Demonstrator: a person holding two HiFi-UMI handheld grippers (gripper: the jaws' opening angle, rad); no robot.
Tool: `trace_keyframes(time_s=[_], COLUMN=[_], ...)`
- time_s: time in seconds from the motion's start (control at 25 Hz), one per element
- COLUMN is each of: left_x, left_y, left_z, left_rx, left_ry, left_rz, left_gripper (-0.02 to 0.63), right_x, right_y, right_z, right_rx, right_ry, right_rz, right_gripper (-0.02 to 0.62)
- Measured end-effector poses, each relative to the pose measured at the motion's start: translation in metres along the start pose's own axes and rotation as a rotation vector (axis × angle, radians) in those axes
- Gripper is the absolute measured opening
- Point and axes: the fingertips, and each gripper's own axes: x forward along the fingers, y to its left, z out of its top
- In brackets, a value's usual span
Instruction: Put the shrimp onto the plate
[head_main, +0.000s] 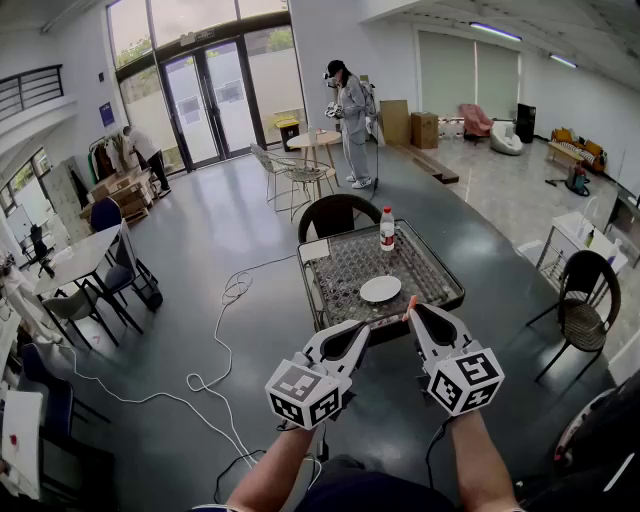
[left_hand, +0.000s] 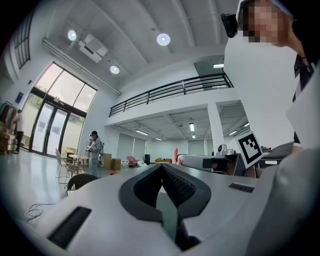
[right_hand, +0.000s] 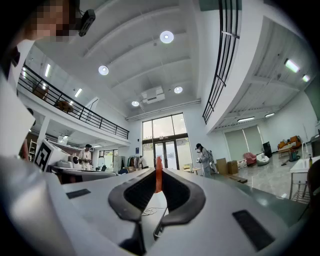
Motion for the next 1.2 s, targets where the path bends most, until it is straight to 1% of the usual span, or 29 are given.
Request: trace_keyframes(time_s=[0.32, 0.48, 0.72, 1.0, 1.2], left_x=[0.003, 0.009, 0.012, 0.027, 0.041], left_y=[-0.003, -0.008, -0.006, -0.003, 0.002], left_z=[-0.003, -0.004, -0.010, -0.011, -0.019], left_rx=[-0.001, 0.005, 0.013, 0.057, 0.044], left_ry=[0.003, 0.005, 0.013, 0.027, 0.033], left_rz=[0.004, 0.005, 0.020, 0.023, 0.030], left_gripper=[0.009, 0.009, 0.009, 0.009, 0.009], right_x=[-0.005, -0.009, -0.008, -0.003, 0.002], right_y=[-0.002, -0.010, -0.014, -0.024, -0.039], right_z=[0.002, 0.003, -0.003, -0.011, -0.013], right_rx=[0.000, 0.006, 0.020, 0.013, 0.010], right_ry=[-0.006, -0.011, -0.007, 0.015, 0.020], right_rz=[0.006, 0.007, 0.020, 0.043, 0.043], right_gripper=[0.041, 0.041, 0.041, 0.041, 0.041])
